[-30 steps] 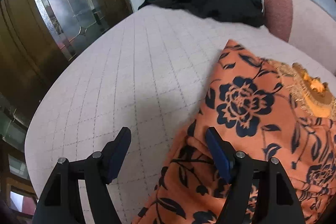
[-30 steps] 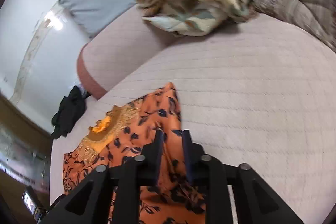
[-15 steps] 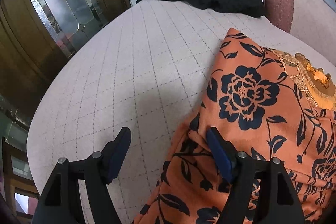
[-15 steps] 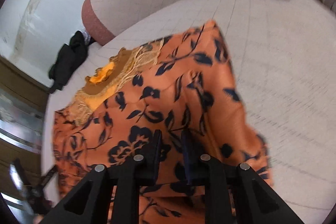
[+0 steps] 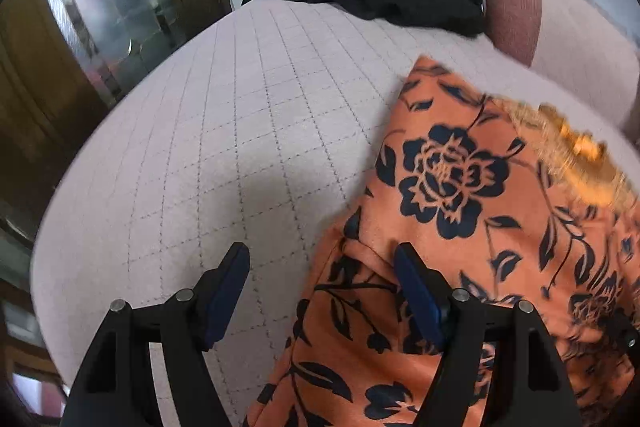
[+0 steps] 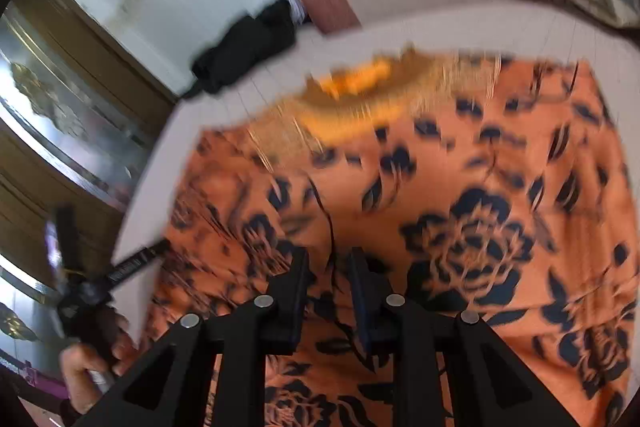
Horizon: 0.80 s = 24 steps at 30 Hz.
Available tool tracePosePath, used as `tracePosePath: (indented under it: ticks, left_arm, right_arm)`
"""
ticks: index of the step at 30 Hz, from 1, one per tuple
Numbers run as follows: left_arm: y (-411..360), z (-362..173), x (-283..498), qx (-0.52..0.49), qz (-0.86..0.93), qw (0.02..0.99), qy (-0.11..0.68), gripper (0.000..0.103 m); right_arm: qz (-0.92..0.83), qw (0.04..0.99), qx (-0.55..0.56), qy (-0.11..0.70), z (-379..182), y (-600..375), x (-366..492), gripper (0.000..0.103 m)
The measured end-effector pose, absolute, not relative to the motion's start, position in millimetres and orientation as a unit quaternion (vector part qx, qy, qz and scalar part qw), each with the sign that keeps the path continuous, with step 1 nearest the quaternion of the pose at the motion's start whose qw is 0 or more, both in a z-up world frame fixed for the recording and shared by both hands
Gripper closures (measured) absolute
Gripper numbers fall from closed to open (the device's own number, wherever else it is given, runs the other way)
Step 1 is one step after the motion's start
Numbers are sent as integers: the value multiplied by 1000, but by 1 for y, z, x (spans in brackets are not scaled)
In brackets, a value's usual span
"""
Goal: Fold small clothes
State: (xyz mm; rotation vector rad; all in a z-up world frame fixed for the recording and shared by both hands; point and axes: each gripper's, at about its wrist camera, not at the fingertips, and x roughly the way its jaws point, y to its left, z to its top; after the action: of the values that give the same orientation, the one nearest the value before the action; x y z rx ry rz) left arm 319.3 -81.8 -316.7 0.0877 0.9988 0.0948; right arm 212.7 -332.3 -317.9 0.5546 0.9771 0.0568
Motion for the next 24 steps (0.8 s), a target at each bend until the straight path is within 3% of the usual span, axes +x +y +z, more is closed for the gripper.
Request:
tracePosePath:
  ticks: [5,12,19,24]
  left_arm:
    - [-78,-318,320,31,47,870,489,27]
    - [-67,-303,322,-5,46,881,471,27]
    - [-67,-297,324,4,49,886,461,27]
    - [-65,-291,324,-1,39,892,451,27]
  right_arm:
    - [21,834,247,493,-323,-329,215,81]
    - [124,845,250,455,-289,-291,224,79]
    - [120,796,245,541,-335,-243,285,78]
    - [159,788,224,551,-329,-228,265,78]
